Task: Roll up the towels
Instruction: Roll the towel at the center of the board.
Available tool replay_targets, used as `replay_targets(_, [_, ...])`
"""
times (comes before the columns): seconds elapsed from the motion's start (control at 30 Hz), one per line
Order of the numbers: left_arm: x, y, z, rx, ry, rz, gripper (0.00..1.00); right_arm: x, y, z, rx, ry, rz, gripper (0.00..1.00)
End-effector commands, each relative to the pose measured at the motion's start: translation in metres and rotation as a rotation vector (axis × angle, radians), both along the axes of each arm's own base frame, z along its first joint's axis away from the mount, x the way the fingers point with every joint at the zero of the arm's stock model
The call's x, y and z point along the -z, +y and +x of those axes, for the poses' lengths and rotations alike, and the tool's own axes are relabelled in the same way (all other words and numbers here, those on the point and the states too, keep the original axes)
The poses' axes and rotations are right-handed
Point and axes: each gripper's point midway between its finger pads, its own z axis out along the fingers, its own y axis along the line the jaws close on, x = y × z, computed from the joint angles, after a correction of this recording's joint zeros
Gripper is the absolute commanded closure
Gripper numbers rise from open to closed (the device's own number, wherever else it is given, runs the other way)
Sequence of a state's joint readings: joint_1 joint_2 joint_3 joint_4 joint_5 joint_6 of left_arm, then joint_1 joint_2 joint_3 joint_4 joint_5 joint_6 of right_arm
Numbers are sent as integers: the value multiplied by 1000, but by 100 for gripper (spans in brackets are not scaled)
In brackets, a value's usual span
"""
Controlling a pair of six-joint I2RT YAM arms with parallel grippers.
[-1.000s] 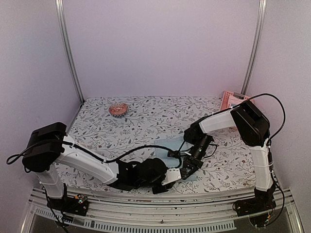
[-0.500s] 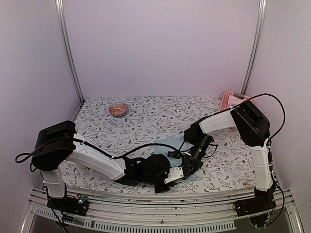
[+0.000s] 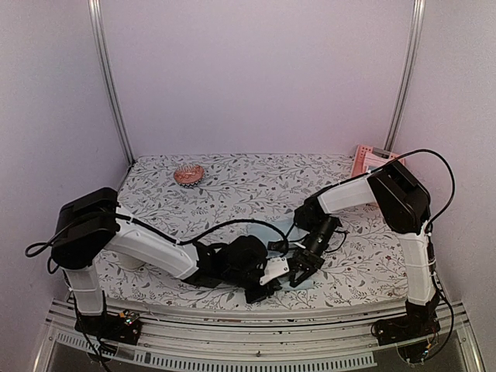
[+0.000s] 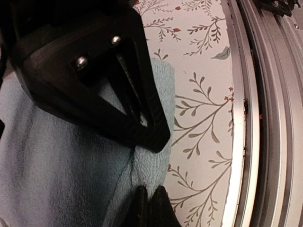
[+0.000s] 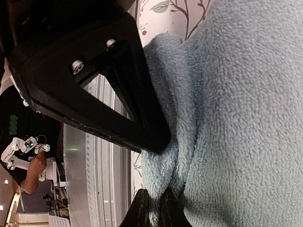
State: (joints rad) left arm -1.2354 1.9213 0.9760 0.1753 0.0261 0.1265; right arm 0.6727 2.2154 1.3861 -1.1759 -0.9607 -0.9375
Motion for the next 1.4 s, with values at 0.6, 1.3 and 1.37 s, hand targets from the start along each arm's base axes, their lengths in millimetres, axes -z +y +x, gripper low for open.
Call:
replay_targets(0.6, [15,11,10,-131,896,-55,100,-99,-22,46,173,-763,168,68])
replay_targets(1.3, [18,11,23,-298,1107,-19,100,6,6,20,-101,-1144,-66,63])
replay_targets(1.37, [19,12,23,-301,1106,-18,100,12,2,23,-105,-1155,-92,65])
